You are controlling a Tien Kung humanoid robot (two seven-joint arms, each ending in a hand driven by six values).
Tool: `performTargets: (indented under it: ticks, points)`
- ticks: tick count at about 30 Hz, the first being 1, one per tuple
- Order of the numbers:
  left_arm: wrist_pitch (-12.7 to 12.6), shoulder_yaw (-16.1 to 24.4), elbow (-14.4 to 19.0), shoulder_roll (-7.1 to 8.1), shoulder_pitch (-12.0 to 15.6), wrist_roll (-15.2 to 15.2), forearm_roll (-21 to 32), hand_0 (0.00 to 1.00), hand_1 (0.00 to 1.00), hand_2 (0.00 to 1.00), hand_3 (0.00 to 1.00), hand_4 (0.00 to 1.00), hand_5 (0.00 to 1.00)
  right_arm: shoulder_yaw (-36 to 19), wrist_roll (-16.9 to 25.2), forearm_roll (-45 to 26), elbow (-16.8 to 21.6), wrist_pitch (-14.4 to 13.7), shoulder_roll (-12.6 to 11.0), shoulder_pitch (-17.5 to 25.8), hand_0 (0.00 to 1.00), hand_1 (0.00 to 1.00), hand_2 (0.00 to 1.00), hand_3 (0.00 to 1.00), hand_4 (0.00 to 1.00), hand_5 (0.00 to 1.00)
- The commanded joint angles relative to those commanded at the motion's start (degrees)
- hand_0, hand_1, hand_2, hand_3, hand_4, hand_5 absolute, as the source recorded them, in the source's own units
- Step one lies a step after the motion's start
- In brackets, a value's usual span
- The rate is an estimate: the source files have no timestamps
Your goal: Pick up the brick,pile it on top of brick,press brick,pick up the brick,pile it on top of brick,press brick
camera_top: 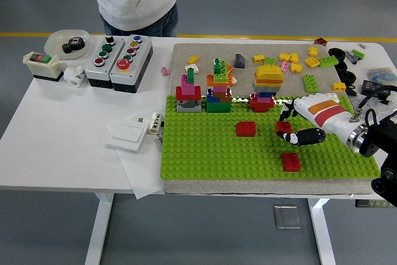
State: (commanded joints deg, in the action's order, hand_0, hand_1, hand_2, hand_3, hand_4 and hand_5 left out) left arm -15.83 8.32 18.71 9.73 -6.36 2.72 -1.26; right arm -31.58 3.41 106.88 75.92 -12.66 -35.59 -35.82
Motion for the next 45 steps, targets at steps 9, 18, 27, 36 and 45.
performTargets:
  ticks: [9,18,27,36,45]
  points:
    - [-0.03,0.32,-0.05,-0.18,0.16,-0.20,-0.43,0.834,0.920,0.931,0.833,0.827,0.788,-1.81,3.06,2.13,6.02,-1.97,-3.53,4.91,0.494,0.506,0.545,0.501,0.720,0.441]
    - [-0.09,0.77,-0.08,-0.34,0.36,-0.50,-1.20,0.835,0.920,0.932,0.833,0.827,0.789,-2.09,6.78,2.85,4.78,-4.53,-3.80,7.67,0.493,0.507,0.541,0.498,0.720,0.441]
    - [-0.10,1.16,-0.05,-0.30,0.51,-0.81,-1.96,0.835,0.920,0.932,0.833,0.826,0.789,-2.90,6.94,2.63,3.29,-4.19,-4.04,8.98,0.500,0.509,0.544,0.498,0.719,0.438]
    - [-0.06,1.47,-0.06,-0.36,0.59,-1.06,-2.53,0.835,0.920,0.932,0.833,0.825,0.791,-3.19,7.67,2.30,1.83,-5.00,-3.83,9.99,0.499,0.509,0.544,0.501,0.721,0.429]
    - [-0.07,1.48,-0.06,-0.42,0.47,-1.07,-2.51,0.835,0.919,0.932,0.832,0.824,0.793,-3.61,8.15,2.02,1.52,-5.18,-4.00,10.50,0.496,0.509,0.542,0.501,0.723,0.426]
